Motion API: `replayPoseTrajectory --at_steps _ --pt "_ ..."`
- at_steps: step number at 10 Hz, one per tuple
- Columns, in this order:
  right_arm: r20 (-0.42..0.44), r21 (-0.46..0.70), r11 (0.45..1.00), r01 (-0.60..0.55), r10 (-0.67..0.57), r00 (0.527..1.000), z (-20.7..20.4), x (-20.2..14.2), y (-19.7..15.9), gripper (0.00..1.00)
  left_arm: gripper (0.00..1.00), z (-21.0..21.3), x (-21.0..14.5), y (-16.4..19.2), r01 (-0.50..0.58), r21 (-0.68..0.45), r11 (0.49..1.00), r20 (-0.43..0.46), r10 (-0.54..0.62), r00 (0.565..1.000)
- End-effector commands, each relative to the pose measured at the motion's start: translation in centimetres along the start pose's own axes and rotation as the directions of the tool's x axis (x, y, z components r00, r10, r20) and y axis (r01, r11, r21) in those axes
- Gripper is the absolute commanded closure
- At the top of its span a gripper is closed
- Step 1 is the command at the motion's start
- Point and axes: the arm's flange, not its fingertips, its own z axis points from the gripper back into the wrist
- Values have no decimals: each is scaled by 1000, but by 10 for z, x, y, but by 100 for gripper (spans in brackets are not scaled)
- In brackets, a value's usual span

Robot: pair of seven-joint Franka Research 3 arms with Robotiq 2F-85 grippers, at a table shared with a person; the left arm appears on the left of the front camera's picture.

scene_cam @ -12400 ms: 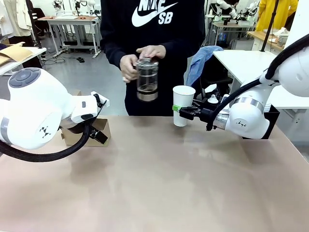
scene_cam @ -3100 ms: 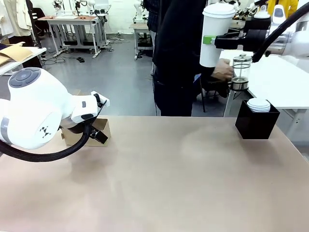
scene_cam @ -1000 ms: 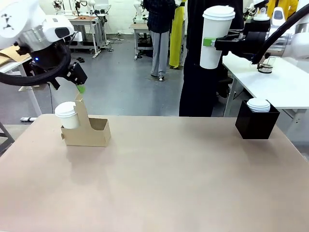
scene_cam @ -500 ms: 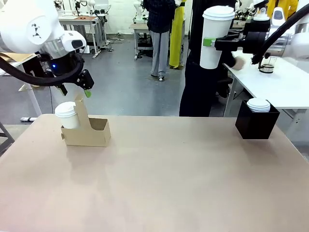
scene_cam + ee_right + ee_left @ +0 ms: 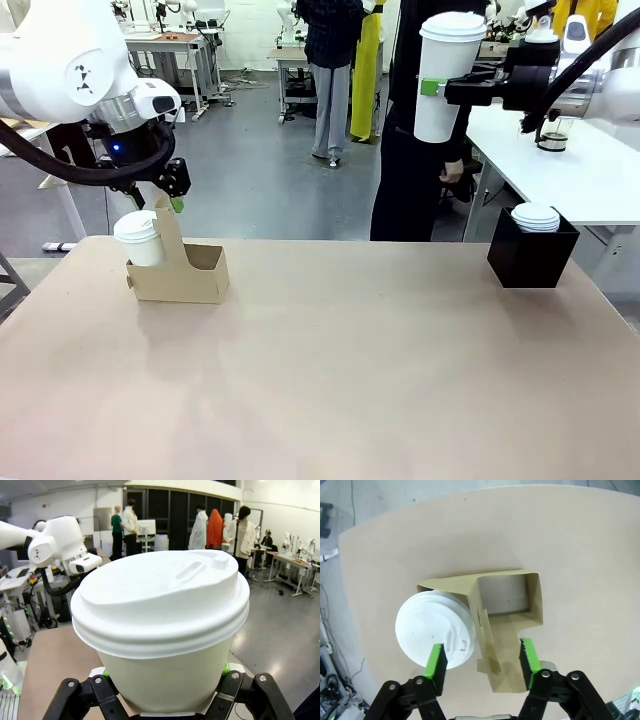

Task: Pour a drink into a cup and package it in a carrier.
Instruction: Position the Cup Carrier in the center of the table.

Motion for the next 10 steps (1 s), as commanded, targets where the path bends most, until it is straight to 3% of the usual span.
replayPoseTrajectory --at_steps 1,2,3,4,5,8,10 --pt "4 1 1000 -21 21 1000 0 2 2 20 100 -3 4 0 -43 40 998 15 43 999" --pt "4 1 1000 -21 21 1000 0 2 2 20 100 -6 4 0 -44 48 998 11 44 999" --pt "4 1 1000 -21 21 1000 0 2 2 20 87 -7 4 1 -42 50 998 16 41 999" --pt "4 1 1000 -21 21 1000 0 2 2 20 96 -7 5 2 -38 50 998 15 37 999" --pt "4 1 1000 -21 21 1000 0 2 2 20 100 -9 5 0 -35 50 998 15 35 999" --pt "4 1 1000 -21 21 1000 0 2 2 20 100 -12 9 -7 -30 59 998 -25 32 999" --pt "4 1 1000 -21 21 1000 0 2 2 20 100 -12 3 -1 -18 18 1000 -3 18 1000"
